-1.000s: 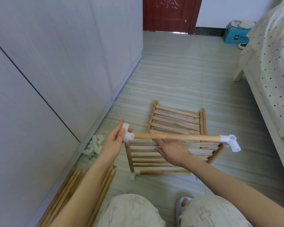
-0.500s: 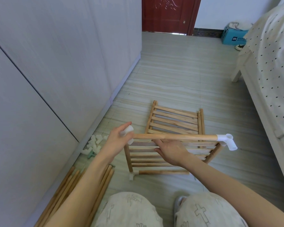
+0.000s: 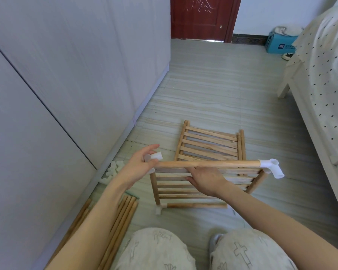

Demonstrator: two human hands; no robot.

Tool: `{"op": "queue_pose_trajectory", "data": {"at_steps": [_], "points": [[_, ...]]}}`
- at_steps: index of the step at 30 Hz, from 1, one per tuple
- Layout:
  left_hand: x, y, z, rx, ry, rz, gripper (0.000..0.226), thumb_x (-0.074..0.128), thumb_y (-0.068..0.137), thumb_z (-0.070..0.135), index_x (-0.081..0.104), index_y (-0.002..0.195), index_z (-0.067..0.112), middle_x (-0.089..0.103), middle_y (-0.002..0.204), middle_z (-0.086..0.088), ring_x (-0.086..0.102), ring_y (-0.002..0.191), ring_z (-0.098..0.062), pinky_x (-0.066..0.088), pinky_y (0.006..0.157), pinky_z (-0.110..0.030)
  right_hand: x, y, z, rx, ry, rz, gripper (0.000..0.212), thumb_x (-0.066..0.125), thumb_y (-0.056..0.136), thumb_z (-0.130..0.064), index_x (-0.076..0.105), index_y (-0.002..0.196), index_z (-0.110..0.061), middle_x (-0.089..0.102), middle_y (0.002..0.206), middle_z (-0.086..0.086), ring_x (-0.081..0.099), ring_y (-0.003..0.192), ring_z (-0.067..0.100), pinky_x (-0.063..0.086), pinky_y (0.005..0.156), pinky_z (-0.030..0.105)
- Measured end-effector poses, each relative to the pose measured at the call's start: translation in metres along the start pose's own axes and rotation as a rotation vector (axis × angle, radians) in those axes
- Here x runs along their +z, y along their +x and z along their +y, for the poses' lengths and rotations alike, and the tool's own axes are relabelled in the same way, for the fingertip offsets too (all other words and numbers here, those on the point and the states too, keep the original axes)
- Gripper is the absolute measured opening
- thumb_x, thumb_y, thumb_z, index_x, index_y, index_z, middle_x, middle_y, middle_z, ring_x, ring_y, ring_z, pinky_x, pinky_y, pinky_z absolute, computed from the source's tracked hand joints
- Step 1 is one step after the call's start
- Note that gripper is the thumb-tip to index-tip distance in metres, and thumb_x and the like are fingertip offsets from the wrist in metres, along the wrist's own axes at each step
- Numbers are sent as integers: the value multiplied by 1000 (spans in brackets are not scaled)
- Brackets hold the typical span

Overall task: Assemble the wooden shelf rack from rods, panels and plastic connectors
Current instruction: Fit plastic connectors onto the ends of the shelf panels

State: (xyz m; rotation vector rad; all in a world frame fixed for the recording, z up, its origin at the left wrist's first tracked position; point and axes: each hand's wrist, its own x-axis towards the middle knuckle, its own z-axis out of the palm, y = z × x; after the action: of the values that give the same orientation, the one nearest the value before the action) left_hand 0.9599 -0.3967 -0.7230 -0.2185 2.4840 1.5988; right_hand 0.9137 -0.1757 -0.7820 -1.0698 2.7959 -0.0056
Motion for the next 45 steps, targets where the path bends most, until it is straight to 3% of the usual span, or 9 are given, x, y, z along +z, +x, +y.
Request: {"op": "queue_pose_trajectory", "data": {"at_steps": [3,8,12,15,18,26,31,34,45], "points": [[8,-6,-5,-49,-23,104,35,57,92,28,44,124,32,44,123,6,50,100,-6,36,69,-13,-3,-2,-2,-3,-18,-69,57,30,100,-40,11,149,-17,52,133,11,53,115,29,42,93,39],[16,-5,-8,-85,34,31,22,43,98,35,34,118,32,31,125,7,42,104,-12,31,84,-26,-21,-9,-8,-42,93,-294,71,34,99,-41,-9,149,-16,-3,159,7,4,145,24,5,117,36],[17,-4,-5,-58,67,31,28,40,99,33,34,126,27,31,122,7,39,104,-11,29,84,-26,-48,-15,-22,-37,216,-328,57,38,99,-38,23,148,-14,25,154,7,26,140,24,22,113,33],[17,-4,-4,-66,10,47,23,44,98,34,38,120,30,31,125,6,41,105,-11,30,82,-25,-73,-15,-28,-37,299,51,26,42,98,-27,64,109,-17,69,102,7,63,92,24,51,82,37],[16,-5,-4,-43,-15,67,19,47,97,32,42,115,30,37,134,-1,44,107,-13,35,84,-26,-83,-9,-31,-45,207,266,25,49,95,-33,61,109,-17,63,102,4,57,96,23,45,79,32],[17,1,-4,110,217,168,27,48,97,21,52,122,14,48,113,7,39,108,-4,30,85,-19,-61,8,-33,-25,243,-13,32,37,100,-31,47,127,-18,54,113,9,55,103,28,47,81,39],[-5,10,6,104,-195,226,15,52,95,19,55,95,34,59,106,5,55,107,-21,48,90,-40,-55,10,-25,25,250,64,32,37,100,-30,46,128,-17,52,119,6,54,105,27,45,79,36],[-16,9,-1,60,4,188,15,55,93,26,53,90,41,53,107,9,55,101,-20,44,74,-29,-54,11,-24,40,242,112,30,36,100,-30,47,124,-18,54,117,3,55,103,25,43,76,34],[-3,3,-13,64,163,82,17,55,94,20,54,108,28,54,112,9,42,111,-4,33,87,-25,-57,0,-27,3,257,172,29,36,100,-31,49,123,-19,55,113,-1,55,98,22,46,73,35]]}}
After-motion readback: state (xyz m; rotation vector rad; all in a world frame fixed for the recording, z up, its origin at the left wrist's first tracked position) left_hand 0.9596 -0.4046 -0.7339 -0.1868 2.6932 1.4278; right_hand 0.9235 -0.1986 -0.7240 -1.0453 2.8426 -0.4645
